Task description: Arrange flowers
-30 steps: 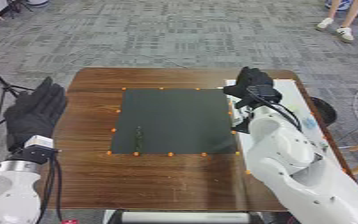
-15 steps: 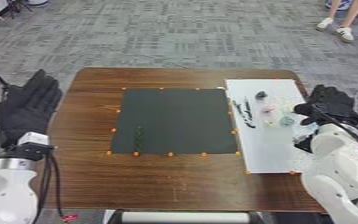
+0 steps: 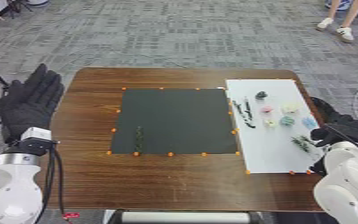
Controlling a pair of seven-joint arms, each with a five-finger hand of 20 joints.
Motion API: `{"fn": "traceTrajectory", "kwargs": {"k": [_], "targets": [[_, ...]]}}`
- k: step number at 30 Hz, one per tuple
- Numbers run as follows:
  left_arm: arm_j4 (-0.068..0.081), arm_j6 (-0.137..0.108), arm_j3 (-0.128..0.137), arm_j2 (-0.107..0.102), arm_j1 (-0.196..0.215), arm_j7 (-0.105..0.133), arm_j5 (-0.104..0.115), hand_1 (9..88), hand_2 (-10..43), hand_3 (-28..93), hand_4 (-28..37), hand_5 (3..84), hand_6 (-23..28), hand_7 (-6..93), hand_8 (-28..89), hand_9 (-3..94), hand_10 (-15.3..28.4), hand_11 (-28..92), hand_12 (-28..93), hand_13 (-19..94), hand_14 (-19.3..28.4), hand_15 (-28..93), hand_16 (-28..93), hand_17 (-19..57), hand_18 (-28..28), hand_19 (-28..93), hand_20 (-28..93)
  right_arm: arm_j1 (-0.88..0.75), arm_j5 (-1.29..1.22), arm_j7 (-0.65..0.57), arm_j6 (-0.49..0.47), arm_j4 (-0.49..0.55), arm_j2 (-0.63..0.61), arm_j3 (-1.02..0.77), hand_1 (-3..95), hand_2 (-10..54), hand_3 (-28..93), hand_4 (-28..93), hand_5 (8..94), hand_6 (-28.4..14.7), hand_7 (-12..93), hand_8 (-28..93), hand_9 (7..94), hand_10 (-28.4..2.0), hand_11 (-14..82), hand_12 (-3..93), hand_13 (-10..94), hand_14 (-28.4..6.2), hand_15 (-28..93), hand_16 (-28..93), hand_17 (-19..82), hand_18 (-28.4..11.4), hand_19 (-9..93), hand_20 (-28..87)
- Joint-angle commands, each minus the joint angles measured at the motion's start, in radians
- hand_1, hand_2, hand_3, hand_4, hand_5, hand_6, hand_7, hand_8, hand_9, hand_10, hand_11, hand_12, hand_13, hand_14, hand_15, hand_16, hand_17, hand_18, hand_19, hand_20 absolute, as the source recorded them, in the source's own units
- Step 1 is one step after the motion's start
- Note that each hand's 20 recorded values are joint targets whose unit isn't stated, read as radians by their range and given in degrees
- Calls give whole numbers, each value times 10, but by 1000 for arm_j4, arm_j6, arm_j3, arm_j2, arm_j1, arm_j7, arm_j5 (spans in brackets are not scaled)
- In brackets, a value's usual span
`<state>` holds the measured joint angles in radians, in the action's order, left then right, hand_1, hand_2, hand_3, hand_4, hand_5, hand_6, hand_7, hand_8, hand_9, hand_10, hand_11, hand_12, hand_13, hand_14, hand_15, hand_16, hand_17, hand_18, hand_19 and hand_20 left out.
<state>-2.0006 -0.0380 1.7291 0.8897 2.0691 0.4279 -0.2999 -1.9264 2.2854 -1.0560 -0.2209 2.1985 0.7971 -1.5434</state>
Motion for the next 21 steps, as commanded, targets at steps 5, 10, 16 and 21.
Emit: {"fn": "traceTrajectory", "kwargs": {"k": [5,10,16,21], "targets": [[-14,-13,-1,-14,1,21,6,237,107,756,-283,403,64,71,-77,316,129,150,89,213,96,140,-43,-13,64,135,96,-25,-80,-43,-40,-31,46,-58,390,-95,767,-263,653,-117,83,-90,602,-222,187,185,573,-186,670,286,270,-284,783,290],[-19,-24,6,-12,11,28,11,233,105,759,-283,403,64,71,-76,318,130,151,89,217,100,145,-41,-17,70,141,98,-26,-137,-45,-70,-32,60,-68,385,-95,768,-277,655,-115,84,-91,600,-220,186,185,569,-187,670,286,265,-284,778,295],[-25,-46,2,-11,18,35,36,230,104,759,-283,408,67,74,-75,323,132,156,91,221,103,148,-41,-18,74,149,100,-6,-98,-60,-54,-75,71,-31,372,-95,765,-282,644,-118,83,-90,593,-221,185,185,566,-185,672,286,265,-284,775,301],[-28,-45,8,-7,26,30,33,230,104,761,-283,411,68,77,-77,325,133,158,90,223,104,152,-41,-19,76,155,100,5,-97,-68,-54,-106,77,-17,383,-95,773,-282,643,-121,82,-88,590,-224,185,185,569,-183,679,284,270,-284,780,305]]}}
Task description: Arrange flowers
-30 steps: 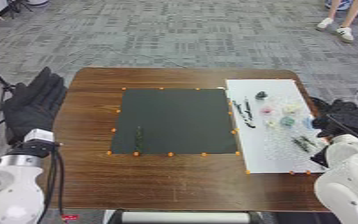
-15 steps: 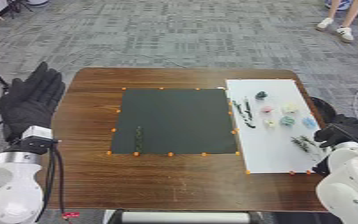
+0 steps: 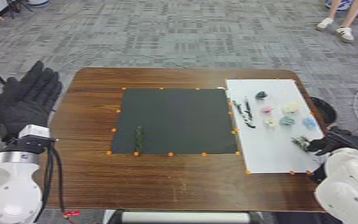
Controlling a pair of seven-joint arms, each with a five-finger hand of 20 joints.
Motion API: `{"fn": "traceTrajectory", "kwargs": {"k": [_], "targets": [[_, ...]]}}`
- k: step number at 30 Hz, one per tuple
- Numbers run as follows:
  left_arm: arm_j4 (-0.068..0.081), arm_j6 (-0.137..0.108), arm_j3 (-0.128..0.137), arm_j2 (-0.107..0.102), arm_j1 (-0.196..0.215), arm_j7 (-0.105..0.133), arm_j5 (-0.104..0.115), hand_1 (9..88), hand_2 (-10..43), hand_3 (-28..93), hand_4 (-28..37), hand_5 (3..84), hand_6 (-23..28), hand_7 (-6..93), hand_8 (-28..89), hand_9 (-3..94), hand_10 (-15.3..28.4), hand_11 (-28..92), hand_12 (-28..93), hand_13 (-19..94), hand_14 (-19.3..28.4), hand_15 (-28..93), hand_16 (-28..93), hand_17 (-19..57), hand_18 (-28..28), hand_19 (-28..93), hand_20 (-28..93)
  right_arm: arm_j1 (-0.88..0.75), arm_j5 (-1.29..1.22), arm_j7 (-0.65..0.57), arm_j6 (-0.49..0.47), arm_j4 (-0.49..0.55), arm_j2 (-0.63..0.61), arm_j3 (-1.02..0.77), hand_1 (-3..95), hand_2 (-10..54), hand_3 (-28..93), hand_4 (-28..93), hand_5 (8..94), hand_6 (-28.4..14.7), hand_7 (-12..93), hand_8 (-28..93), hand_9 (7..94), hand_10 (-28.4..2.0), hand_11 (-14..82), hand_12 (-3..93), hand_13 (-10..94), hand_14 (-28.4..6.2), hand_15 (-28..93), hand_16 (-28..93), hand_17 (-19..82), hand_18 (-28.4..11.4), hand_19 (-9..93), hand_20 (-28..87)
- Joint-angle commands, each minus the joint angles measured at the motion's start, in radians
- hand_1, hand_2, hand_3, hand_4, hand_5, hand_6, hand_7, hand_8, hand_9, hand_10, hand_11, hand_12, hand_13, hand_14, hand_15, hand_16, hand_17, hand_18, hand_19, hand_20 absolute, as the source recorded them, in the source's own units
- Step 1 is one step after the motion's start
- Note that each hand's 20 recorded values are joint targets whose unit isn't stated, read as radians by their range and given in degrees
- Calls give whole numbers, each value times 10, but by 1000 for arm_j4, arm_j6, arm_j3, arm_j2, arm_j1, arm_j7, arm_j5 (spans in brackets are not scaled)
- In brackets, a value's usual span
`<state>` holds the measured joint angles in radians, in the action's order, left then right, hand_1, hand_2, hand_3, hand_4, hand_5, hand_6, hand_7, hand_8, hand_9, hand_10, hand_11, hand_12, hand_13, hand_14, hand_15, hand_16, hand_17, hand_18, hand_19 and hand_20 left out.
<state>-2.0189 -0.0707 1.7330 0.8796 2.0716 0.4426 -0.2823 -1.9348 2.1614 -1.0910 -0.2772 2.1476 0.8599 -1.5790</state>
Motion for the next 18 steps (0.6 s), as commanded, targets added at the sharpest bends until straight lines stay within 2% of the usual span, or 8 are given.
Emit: {"fn": "traceTrajectory", "kwargs": {"k": [1,5,11,13,15,18], "targets": [[-9,-13,4,3,24,17,15,229,104,761,-283,411,68,78,-77,325,133,158,90,224,104,153,-41,-19,76,155,100,12,27,-33,6,-59,15,18,389,-95,775,-282,644,-120,83,-88,591,-223,186,185,571,-183,679,283,271,-284,780,305],[-8,-10,8,5,22,10,14,229,104,761,-283,411,68,79,-78,326,134,160,90,225,105,156,-42,-19,77,158,99,13,25,-37,11,-75,22,19,406,-95,775,-282,651,-114,93,-88,602,-221,195,187,576,-180,680,282,274,-284,782,306],[-10,-10,11,6,28,5,15,229,105,761,-283,411,68,79,-78,326,134,162,90,226,109,165,-42,-20,78,161,98,17,25,-41,55,-84,22,23,447,-95,777,-281,703,-82,127,-95,663,-196,247,210,615,-166,681,294,297,-284,795,301],[-11,-10,12,8,29,3,13,229,105,761,-283,411,68,79,-78,326,134,162,89,226,111,168,-42,-21,79,161,98,16,33,-43,78,-84,21,26,475,-95,762,-281,737,-62,151,-29,706,-174,268,266,642,-154,675,309,303,-284,800,292],[-9,-9,10,8,28,1,12,230,105,760,-283,411,69,78,-78,326,134,162,89,226,111,170,-43,-21,79,160,98,12,48,-41,107,-84,18,29,541,-95,703,-281,779,-52,169,69,772,-137,199,419,676,-141,665,337,312,-284,804,288],[-8,-7,12,9,28,-6,11,229,105,762,-283,411,69,78,-78,326,134,162,89,227,112,173,-43,-21,79,160,98,10,54,-38,127,-81,16,31,572,-95,693,-280,825,-33,213,113,821,-118,203,514,712,-134,668,358,327,-283,814,286]]}}
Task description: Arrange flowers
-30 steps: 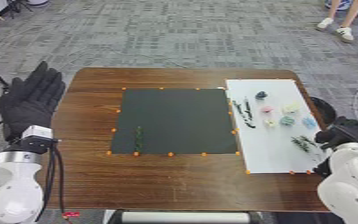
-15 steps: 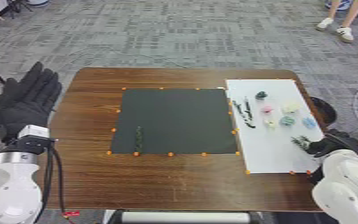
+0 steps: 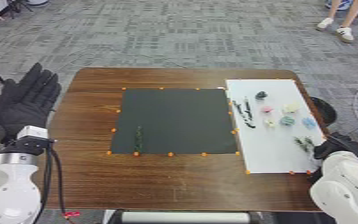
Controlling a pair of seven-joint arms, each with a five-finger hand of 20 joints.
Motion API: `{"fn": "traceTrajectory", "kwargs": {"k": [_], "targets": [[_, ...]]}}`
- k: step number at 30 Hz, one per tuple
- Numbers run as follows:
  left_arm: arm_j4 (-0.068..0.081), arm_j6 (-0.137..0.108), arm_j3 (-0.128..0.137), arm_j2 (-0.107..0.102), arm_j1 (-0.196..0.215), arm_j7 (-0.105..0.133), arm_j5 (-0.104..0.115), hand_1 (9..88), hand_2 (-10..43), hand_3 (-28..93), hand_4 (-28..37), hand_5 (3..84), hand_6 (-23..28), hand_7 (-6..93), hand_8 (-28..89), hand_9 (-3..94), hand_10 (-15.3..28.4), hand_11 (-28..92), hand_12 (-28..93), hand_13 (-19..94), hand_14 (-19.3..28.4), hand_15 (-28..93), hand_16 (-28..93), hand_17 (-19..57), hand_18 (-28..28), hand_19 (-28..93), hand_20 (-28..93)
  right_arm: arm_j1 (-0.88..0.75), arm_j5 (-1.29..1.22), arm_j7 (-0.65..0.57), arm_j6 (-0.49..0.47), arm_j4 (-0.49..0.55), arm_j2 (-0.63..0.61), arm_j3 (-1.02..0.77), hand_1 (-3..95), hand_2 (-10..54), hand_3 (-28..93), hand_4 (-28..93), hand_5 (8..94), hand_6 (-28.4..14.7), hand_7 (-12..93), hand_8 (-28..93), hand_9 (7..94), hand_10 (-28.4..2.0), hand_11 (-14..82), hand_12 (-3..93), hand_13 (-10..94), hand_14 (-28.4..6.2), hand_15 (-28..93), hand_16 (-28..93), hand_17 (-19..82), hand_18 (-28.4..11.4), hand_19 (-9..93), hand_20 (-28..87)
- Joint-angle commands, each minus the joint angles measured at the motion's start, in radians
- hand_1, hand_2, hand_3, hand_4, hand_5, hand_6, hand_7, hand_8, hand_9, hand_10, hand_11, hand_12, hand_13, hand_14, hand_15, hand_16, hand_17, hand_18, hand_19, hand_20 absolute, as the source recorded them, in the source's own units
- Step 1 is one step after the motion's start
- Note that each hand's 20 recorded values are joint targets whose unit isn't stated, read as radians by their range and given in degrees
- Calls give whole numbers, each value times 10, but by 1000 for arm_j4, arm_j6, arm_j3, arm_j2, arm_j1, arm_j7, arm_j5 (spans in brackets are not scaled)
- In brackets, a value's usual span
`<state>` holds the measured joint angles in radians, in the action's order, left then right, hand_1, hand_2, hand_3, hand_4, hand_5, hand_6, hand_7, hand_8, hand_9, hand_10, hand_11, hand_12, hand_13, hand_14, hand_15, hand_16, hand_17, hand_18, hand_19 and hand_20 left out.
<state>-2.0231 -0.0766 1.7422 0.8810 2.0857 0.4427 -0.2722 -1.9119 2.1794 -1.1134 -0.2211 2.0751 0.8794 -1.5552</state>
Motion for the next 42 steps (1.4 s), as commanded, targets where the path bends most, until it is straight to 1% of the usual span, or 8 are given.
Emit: {"fn": "traceTrajectory", "kwargs": {"k": [1,7,12,16,23,31,33,42], "targets": [[-3,0,4,7,15,-6,2,229,105,761,-283,411,68,78,-78,326,135,162,89,226,113,174,-43,-21,79,160,98,-14,36,-13,68,-7,-4,7,575,-95,695,-279,831,-31,222,120,828,-115,213,525,717,-132,670,358,329,-283,815,287],[-6,3,11,6,28,-6,1,229,105,760,-283,410,69,77,-78,326,135,162,88,227,115,177,-44,-25,84,166,100,-37,66,-6,123,8,-10,2,565,-95,733,-254,842,-29,235,169,839,-113,220,553,726,-130,672,377,335,-284,819,296],[-7,3,17,7,39,-3,2,229,105,760,-283,408,67,77,-78,326,136,162,88,228,115,177,-44,-26,85,168,100,-42,123,2,229,54,-29,12,549,-95,743,-216,840,-24,242,209,838,-112,230,562,736,-132,672,389,342,-284,823,303],[-9,1,39,8,64,-3,2,228,105,760,-283,408,67,77,-78,325,137,161,89,228,115,176,-45,-26,85,169,99,13,132,-7,300,78,-37,53,541,-95,745,-204,837,-22,246,219,836,-111,241,567,739,-132,680,382,350,-284,830,307],[-18,-4,74,17,96,-3,-1,229,105,760,-283,407,68,76,-78,325,137,162,89,228,114,175,-45,-27,85,169,98,96,93,36,338,141,-54,127,506,-95,759,-169,818,-13,279,241,823,-114,266,569,740,-129,693,368,354,-284,839,304],[-31,-11,98,33,139,-10,-2,229,106,759,-283,407,68,77,-78,323,136,160,89,228,114,174,-44,-27,86,170,98,297,7,128,308,178,-61,330,500,-95,753,-159,804,-17,315,236,815,-116,286,563,740,-128,697,366,358,-284,848,299],[-35,-16,103,35,146,-12,-3,229,106,759,-283,407,68,77,-78,323,135,160,89,228,113,174,-44,-27,85,170,98,369,-10,147,287,152,-40,397,501,-95,752,-160,802,-19,318,233,813,-117,289,563,740,-128,697,366,359,-284,849,298],[-29,-18,88,34,129,-33,-3,229,106,760,-283,406,67,77,-77,323,136,160,90,229,114,174,-43,-27,86,170,98,589,-89,160,174,-10,110,593,522,-95,733,-208,793,-19,328,224,801,-122,308,551,735,-128,697,365,358,-284,850,291]]}}
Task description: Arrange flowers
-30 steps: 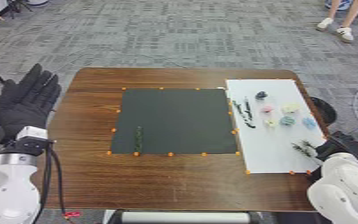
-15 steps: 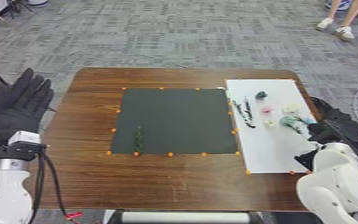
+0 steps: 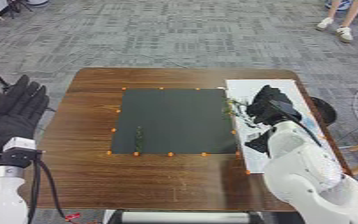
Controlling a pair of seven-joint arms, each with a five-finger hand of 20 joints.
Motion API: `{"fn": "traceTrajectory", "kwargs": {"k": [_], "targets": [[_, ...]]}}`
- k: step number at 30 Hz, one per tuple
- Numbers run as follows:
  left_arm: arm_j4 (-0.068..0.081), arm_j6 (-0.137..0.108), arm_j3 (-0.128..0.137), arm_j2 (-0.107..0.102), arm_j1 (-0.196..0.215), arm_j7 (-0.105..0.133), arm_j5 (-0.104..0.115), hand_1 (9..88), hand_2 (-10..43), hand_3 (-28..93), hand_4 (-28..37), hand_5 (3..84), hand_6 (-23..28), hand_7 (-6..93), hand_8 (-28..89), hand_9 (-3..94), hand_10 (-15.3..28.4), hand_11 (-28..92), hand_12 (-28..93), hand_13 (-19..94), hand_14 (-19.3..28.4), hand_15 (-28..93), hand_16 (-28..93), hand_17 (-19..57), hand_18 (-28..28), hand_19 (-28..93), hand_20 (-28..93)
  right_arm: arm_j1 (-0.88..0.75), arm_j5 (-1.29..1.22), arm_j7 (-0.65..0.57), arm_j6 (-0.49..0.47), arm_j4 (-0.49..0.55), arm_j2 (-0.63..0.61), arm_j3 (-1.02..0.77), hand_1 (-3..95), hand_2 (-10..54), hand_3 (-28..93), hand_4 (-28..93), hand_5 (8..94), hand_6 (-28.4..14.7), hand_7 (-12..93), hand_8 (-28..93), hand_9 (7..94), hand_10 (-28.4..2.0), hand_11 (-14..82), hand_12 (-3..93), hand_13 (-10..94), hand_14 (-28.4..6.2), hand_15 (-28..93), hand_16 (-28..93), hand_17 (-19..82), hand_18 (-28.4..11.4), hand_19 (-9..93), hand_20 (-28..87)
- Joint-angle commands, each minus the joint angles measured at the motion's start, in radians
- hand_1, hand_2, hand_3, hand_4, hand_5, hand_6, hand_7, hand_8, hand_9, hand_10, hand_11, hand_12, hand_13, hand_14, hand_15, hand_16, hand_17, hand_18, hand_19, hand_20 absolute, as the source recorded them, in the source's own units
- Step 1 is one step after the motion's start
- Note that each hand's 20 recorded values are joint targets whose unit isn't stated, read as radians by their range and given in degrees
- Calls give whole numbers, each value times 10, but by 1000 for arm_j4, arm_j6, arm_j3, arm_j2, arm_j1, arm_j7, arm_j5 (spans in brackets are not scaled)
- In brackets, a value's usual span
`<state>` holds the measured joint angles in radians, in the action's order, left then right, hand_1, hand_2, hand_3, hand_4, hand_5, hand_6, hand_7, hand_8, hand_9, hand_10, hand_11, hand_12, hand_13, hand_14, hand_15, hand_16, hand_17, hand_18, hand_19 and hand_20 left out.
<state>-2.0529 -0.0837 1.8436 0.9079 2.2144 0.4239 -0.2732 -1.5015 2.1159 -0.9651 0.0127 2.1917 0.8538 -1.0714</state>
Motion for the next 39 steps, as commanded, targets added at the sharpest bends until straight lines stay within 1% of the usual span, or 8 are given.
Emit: {"fn": "traceTrajectory", "kwargs": {"k": [1,7,11,17,21,26,36,39], "targets": [[2,-11,-15,6,-2,-15,-3,229,106,760,-283,407,67,77,-77,323,136,160,89,229,114,175,-43,-28,86,170,98,194,-23,14,-67,-143,148,126,522,-95,733,-209,792,-19,329,224,801,-122,309,551,735,-128,697,365,358,-284,850,290],[-4,-22,-3,5,8,-15,-3,228,106,760,-283,407,68,77,-77,323,135,159,90,230,113,175,-43,-28,86,170,97,267,-25,22,-106,-226,220,216,523,-95,736,-214,790,-19,331,222,799,-122,309,549,736,-127,696,364,358,-284,851,288],[-3,-23,-5,5,5,-19,-4,229,106,759,-283,407,68,76,-78,323,135,159,90,229,114,175,-43,-28,86,170,97,300,-22,27,-130,-274,268,270,524,-95,736,-214,791,-20,332,221,800,-122,311,549,736,-127,696,363,358,-284,852,287],[7,-21,-22,-2,-19,-34,-8,229,106,759,-283,406,67,77,-77,323,136,159,90,230,114,175,-43,-28,86,169,97,282,15,28,-111,-314,344,318,525,-95,733,-216,791,-20,331,219,799,-121,310,550,736,-127,696,364,358,-284,852,285],[16,-24,-33,3,-37,-39,-6,230,106,760,-283,406,68,76,-77,323,135,159,90,231,113,175,-43,-28,86,170,97,273,31,29,-116,-357,390,330,528,-95,732,-219,791,-20,331,214,798,-120,308,550,735,-127,695,363,357,-284,852,283],[14,-27,-19,-2,-28,-40,-6,230,106,760,-283,407,68,76,-77,323,135,159,90,231,111,172,-44,-27,86,170,97,263,53,18,-116,-394,429,340,529,-95,733,-223,792,-18,332,212,800,-119,304,550,736,-126,694,363,357,-284,851,282],[14,-22,-7,6,-23,-32,-4,231,106,760,-283,407,67,77,-78,323,134,161,90,233,109,170,-45,-27,86,169,97,218,126,2,-38,-429,456,358,527,-95,733,-223,791,-19,330,210,799,-118,301,548,737,-127,694,363,359,-284,853,278],[10,-27,5,10,-11,-24,-1,231,106,759,-283,407,67,77,-78,324,134,161,89,233,108,168,-45,-26,86,169,97,210,127,10,-39,-424,456,358,518,-95,734,-220,772,-25,322,203,792,-120,290,541,730,-127,692,362,354,-284,852,275]]}}
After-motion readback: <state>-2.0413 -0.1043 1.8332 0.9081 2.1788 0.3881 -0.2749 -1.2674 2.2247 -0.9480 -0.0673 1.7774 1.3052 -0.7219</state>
